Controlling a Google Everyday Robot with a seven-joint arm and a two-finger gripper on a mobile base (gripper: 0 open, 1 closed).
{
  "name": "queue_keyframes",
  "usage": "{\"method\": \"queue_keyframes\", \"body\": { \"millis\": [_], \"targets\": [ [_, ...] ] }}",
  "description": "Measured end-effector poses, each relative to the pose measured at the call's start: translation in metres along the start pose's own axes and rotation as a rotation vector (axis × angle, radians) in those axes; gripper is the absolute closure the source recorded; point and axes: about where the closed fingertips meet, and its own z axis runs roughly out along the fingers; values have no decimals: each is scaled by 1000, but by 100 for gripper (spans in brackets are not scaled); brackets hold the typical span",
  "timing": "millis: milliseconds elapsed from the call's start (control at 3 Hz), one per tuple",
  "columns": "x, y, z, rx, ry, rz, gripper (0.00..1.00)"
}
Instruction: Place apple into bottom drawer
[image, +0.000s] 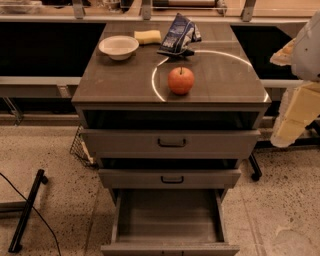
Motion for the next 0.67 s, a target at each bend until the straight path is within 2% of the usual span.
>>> {"method": "queue_keyframes", "body": {
  "millis": [333,667],
  "targets": [
    [0,0,0,0,0,0,0],
    [-17,-26,6,65,-57,13,0]
  ]
}}
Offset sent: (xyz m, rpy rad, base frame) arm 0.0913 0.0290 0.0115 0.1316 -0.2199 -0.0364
